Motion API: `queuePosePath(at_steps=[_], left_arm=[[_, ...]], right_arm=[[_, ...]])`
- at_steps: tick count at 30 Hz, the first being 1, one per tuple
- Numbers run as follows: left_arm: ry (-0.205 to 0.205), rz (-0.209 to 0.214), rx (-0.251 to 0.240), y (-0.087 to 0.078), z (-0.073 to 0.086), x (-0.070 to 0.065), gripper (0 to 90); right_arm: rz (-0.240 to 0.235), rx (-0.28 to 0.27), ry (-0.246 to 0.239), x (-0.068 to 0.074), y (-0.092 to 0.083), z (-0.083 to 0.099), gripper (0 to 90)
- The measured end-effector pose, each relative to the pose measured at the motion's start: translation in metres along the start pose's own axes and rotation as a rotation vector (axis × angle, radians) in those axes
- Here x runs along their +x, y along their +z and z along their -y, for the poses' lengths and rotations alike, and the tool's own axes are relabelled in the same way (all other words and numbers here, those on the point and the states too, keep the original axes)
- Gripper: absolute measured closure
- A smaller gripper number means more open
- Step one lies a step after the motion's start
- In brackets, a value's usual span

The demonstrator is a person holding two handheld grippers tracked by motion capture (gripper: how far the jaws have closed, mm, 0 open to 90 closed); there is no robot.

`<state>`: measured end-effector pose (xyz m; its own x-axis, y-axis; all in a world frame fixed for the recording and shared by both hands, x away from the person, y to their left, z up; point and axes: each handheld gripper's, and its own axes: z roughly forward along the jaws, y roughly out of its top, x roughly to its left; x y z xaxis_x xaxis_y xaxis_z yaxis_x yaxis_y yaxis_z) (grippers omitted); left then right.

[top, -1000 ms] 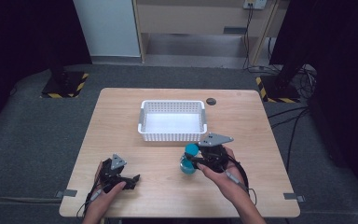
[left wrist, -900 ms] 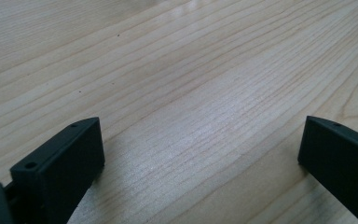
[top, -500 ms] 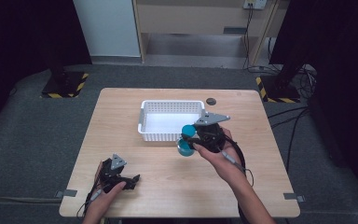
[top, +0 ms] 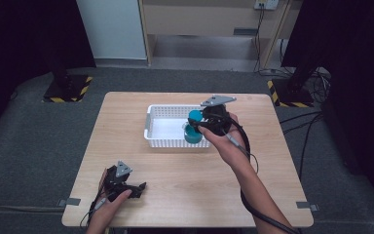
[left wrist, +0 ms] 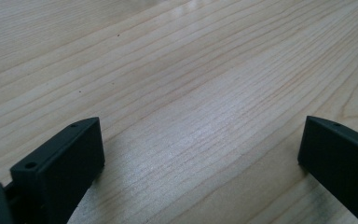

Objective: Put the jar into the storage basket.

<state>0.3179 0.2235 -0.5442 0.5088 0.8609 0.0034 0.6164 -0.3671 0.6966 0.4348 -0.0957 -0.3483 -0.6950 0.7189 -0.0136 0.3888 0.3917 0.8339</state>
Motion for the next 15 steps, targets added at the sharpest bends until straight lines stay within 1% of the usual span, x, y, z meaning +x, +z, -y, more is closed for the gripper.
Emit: queuePosePath(at_steps=[5, 10, 11, 12, 13, 15], left_arm=[[-0.003, 0.000, -0.002, 0.000, 0.000, 0.000, 0.0], [-0.001, 0.000, -0.003, 0.000, 0.000, 0.000, 0.0], [-0.001, 0.000, -0.003, 0.000, 0.000, 0.000, 0.0], [-0.001, 0.000, -0.003, 0.000, 0.000, 0.000, 0.0], [-0.001, 0.000, -0.003, 0.000, 0.000, 0.000, 0.0], [-0.001, 0.000, -0.002, 0.000, 0.000, 0.000, 0.0]], right_arm=[[0.028, 0.018, 0.002, -0.009, 0.018, -0.011, 48.4], [0.037, 0.011, 0.023, -0.017, 0.034, -0.020, 48.4], [0.036, 0.012, 0.034, -0.019, 0.037, -0.020, 48.4], [0.036, 0.012, 0.034, -0.019, 0.037, -0.020, 48.4], [0.048, 0.019, 0.044, -0.022, 0.043, -0.022, 48.3], [0.059, 0.024, 0.046, -0.024, 0.049, -0.023, 48.4]])
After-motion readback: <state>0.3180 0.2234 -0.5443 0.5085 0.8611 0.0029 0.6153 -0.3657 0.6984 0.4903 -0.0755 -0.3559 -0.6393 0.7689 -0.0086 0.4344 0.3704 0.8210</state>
